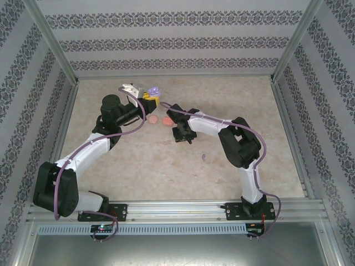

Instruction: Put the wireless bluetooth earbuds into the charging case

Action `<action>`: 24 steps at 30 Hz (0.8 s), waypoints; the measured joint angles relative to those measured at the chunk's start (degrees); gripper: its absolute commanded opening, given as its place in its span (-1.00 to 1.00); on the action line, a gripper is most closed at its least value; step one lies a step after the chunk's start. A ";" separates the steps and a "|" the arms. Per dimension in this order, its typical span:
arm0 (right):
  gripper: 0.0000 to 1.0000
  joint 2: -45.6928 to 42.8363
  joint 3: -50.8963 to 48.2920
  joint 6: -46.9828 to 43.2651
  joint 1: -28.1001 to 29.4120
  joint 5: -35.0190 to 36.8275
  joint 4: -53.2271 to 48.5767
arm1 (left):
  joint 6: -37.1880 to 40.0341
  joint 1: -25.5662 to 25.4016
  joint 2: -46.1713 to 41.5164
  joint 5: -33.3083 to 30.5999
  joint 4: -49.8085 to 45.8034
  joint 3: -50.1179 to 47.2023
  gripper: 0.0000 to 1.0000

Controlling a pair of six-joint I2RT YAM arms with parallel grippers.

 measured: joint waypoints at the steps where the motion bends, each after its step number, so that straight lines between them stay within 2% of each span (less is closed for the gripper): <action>1: -0.24 0.04 0.02 0.00 -0.02 0.00 0.00 | 0.00 0.00 0.00 0.00 0.00 0.00 -1.00; 12: -0.37 0.61 0.87 0.00 -0.02 0.37 -0.63 | 0.00 0.00 -0.20 0.00 0.00 0.02 -1.00; 19: -0.56 0.61 0.90 0.13 -0.04 0.39 -0.39 | -0.02 0.00 -0.20 0.02 0.00 0.00 -1.00; 24: -0.63 0.31 0.61 0.31 -0.04 0.35 -0.15 | 0.00 0.00 -0.22 0.02 -0.02 0.02 -1.00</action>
